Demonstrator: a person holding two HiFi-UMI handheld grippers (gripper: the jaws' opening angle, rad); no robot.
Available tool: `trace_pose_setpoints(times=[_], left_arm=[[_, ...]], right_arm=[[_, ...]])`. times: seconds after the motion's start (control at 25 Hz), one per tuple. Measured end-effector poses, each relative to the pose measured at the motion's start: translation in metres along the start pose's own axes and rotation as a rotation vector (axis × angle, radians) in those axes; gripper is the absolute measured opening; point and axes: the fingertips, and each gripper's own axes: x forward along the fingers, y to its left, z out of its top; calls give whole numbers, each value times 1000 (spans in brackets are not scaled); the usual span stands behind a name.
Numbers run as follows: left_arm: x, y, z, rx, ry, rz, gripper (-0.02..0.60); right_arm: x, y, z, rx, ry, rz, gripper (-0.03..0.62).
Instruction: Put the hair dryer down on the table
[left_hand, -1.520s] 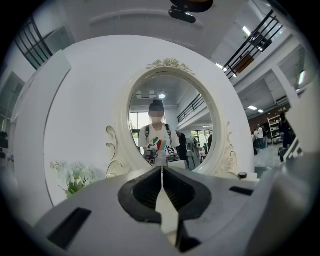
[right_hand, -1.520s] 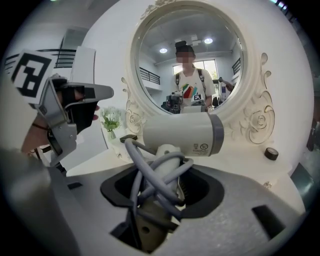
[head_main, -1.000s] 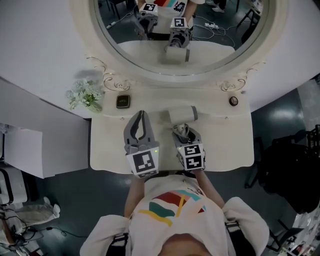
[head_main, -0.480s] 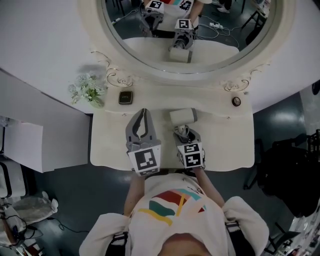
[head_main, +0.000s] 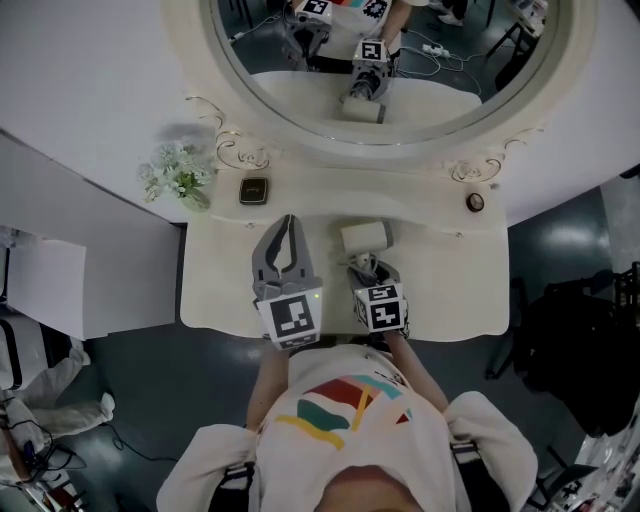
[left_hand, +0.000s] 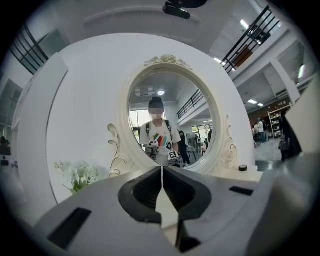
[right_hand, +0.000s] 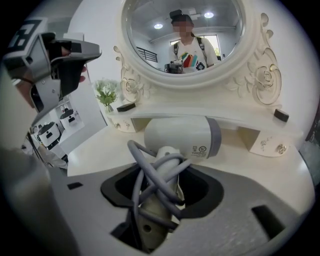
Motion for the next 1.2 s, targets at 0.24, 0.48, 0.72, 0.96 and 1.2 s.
trace_pose_setpoints(times=[0.24, 0.48, 0.72, 0.96, 1.2], left_arm=[[2, 6, -1, -3, 7, 18, 11], [3, 3, -3, 0, 13, 18, 11], [4, 3, -4, 5, 20, 25, 11], [7, -2, -3, 8, 22, 26, 11], [9, -10, -3, 13, 22, 13, 11]], right_arm=[[4, -2, -11, 23, 31, 6, 206], [10, -5, -22, 40, 64, 7, 206], [14, -8, -24, 43, 64, 9, 206], [19, -10, -26, 30, 65, 37, 213], [22, -9, -29, 55, 92, 64, 233]])
